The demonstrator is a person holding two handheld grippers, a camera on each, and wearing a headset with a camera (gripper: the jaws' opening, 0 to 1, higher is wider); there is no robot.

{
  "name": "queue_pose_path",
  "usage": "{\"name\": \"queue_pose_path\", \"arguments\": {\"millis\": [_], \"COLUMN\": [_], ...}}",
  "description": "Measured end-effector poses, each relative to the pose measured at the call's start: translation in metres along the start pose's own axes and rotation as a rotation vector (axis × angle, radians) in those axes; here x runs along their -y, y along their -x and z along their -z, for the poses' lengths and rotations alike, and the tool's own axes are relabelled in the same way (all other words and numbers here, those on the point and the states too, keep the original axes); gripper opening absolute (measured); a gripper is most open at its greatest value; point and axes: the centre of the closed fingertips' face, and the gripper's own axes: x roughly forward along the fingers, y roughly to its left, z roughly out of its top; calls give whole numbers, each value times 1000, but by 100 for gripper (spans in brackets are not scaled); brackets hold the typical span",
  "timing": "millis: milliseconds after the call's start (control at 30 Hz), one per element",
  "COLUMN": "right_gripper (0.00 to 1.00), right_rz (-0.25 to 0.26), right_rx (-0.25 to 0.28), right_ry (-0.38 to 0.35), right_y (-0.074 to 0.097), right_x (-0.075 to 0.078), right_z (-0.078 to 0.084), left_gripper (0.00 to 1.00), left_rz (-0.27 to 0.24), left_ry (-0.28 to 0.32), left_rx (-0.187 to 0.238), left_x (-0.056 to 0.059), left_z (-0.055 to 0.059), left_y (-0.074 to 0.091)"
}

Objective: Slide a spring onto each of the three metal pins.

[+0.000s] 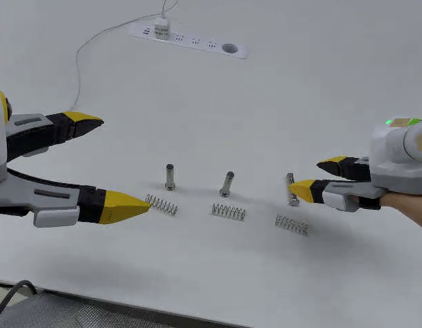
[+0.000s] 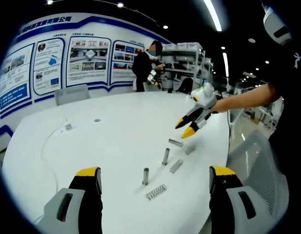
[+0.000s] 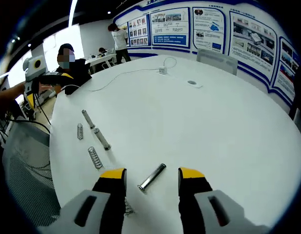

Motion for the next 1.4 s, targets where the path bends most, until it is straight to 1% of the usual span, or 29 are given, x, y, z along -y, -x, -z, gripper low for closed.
{"name": "queue_pose_path", "arguments": {"millis": [133, 200, 300, 400, 500, 633, 700, 733, 833, 967, 1000, 1033, 1133, 1200, 1267, 1333, 1400], "right_gripper": [37, 33, 29, 26, 24, 20, 19, 17, 17, 15, 15, 14, 14, 13, 12, 11, 10], "right_rz": [14, 27, 54, 64, 82, 90, 101, 112, 124, 123, 126, 130, 134, 144, 155, 161, 160], "right_rx": [-17, -18, -51, -87, -91, -106, -120, -138, -154, -191, -208, -194, -206, -222, -242, -281, -305], "right_ry": [-65, -79, -98, -141, -147, -194, -194, -196, -200, -208, -206, -195, -196, -210, -225, -252, -242], "right_y": [-13, -17, -24, -28, -29, -33, -34, -35, -37, -38, -37, -38, -37, -38, -38, -38, -39], "right_x": [5, 8, 13, 13, 14, 12, 12, 12, 13, 10, 9, 10, 10, 11, 14, 15, 15], "right_z": [2, 1, 6, 12, 11, 11, 12, 14, 15, 21, 24, 22, 22, 22, 21, 22, 21], "left_gripper": [93, 93, 93, 93, 93, 93, 92, 92, 92, 92, 92, 92, 92, 92, 92, 91, 89], "left_rz": [-1, -1, -5, -6, -7, -7, -7, -6, -7, -6, -7, -8, -12, -13, -11, -7, 3], "left_ry": [-2, 0, 4, 8, 12, 14, 14, 17, 14, 18, 18, 19, 22, 23, 24, 20, 10], "left_rx": [-13, -19, -27, -22, -22, -22, -20, -20, -21, -22, -22, -22, -21, -13, -4, 1, 5], "left_x": [-1, -2, -4, -5, -7, -8, -8, -8, -9, -10, -11, -12, -12, -12, -12, -11, -9], "left_z": [3, 5, 8, 8, 8, 9, 9, 9, 9, 10, 11, 11, 10, 8, 5, 3, 1], "left_y": [0, 0, 1, 1, 1, 0, 0, 0, 1, 3, 4, 4, 4, 3, 2, 0, -1]}}
